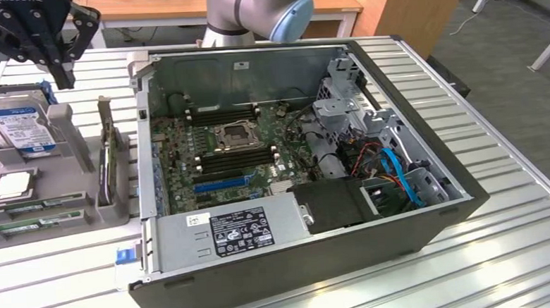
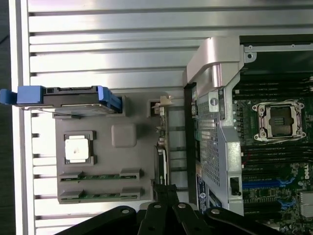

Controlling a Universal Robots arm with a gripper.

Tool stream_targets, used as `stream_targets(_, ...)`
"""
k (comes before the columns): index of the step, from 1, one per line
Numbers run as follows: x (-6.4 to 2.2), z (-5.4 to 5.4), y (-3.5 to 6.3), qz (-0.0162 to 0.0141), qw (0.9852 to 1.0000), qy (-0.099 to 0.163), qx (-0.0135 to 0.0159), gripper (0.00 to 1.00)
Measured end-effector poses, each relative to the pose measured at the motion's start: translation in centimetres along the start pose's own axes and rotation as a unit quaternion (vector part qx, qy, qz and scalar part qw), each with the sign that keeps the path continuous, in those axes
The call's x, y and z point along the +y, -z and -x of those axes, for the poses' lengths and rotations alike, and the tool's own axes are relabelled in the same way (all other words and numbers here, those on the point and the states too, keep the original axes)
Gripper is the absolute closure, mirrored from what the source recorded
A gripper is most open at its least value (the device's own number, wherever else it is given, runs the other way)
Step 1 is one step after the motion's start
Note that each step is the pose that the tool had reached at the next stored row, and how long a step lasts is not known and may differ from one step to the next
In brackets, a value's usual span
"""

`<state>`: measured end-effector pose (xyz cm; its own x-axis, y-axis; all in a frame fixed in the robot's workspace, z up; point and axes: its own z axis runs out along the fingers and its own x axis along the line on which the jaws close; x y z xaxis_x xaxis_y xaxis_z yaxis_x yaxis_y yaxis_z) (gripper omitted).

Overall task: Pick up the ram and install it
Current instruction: 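Reach for the ram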

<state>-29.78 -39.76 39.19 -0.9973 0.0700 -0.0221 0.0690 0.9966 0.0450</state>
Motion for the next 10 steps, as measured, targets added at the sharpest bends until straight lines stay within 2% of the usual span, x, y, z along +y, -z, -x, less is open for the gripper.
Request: stream_targets(10,-0.09,-1.7,0.01,0.0,1.0,0.001,0.0001,0.9)
